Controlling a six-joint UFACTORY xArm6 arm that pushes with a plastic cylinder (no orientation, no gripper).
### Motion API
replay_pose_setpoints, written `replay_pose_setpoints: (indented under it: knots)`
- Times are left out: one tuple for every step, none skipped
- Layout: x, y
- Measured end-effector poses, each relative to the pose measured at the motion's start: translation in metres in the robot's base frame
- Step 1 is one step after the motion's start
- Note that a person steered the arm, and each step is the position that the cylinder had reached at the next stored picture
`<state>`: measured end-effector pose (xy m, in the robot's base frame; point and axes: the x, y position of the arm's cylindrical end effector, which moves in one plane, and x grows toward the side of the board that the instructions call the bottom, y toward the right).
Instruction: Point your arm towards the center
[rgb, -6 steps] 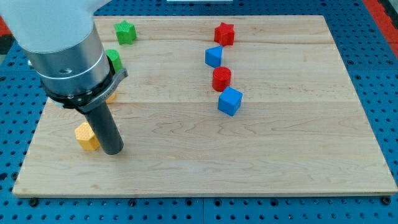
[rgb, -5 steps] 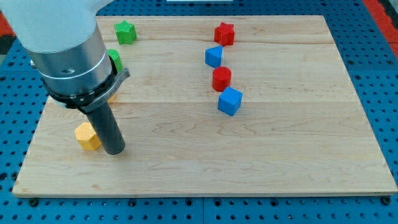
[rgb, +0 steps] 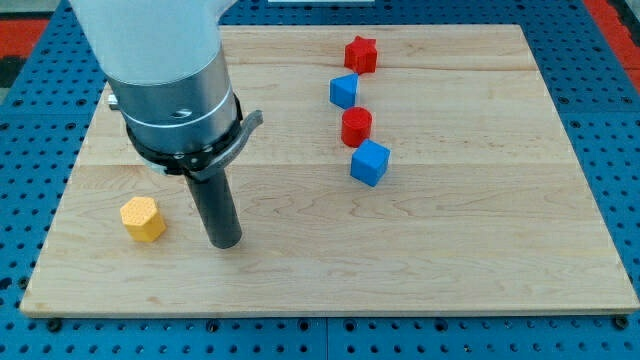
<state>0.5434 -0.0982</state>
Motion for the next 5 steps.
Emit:
replay_pose_setpoints:
  knots:
    - [0.000, 0.011]
    - [0.000, 0.022]
    - [0.000, 0.034]
    - [0.000, 0.037]
    - [0.000, 0.037]
